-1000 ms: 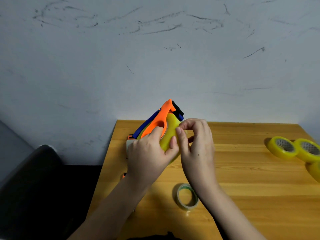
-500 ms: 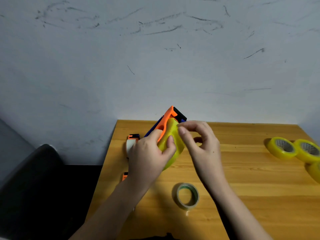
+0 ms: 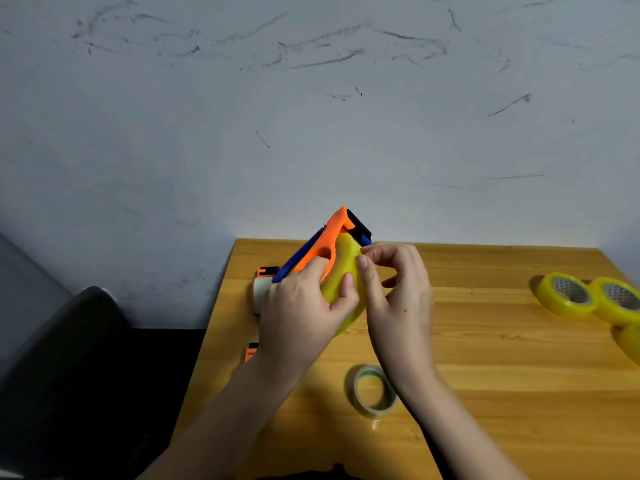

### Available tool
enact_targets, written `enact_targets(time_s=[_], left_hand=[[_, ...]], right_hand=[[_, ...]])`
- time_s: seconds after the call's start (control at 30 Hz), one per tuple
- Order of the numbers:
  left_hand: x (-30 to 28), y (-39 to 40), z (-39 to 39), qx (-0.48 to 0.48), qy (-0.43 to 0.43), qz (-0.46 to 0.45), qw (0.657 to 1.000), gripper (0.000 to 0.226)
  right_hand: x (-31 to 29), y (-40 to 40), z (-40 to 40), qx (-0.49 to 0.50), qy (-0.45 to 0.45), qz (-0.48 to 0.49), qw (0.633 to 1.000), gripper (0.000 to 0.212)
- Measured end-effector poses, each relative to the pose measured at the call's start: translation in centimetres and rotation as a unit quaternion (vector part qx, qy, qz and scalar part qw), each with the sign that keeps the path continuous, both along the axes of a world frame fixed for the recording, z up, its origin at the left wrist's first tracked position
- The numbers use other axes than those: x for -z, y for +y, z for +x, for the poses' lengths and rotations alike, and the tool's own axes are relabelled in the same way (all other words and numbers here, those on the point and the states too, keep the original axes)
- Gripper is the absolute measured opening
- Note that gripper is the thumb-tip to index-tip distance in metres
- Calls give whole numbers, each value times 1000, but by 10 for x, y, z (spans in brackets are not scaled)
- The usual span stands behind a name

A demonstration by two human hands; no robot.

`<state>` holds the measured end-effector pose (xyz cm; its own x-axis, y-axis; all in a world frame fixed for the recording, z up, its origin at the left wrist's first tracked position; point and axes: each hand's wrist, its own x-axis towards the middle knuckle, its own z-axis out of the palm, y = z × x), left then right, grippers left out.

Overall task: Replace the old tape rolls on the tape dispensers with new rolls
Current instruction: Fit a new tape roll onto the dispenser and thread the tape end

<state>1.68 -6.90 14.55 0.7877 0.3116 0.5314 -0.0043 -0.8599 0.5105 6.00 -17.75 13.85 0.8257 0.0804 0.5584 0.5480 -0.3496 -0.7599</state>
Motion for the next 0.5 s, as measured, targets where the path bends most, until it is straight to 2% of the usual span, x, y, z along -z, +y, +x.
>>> enact_targets(time_s=[0.13,0.23,0.33,0.4,0.47,0.5], left_hand=[[3,-3,2,1,14,-19,1000,45],[5,-2,4,-7,29,-36,999,51],[6,-1,4,7,45,-48,998,51],[7,0,4,20,58,-89,994,53],[6,1,5,50,56,-169,983,53],[5,2,6,66,61,-210,974,53]], right_hand=[[3,-1,7,90,-110,-95,985,21],[5,-4,15,95,-162,-135,973,19],[5,-10,27,113,-154,-136,972,18],[4,-16,34,109,-158,-141,971,19],[-2,-21,40,49,-112,-115,986,12],[-5,-23,43,-5,-62,-80,995,5]])
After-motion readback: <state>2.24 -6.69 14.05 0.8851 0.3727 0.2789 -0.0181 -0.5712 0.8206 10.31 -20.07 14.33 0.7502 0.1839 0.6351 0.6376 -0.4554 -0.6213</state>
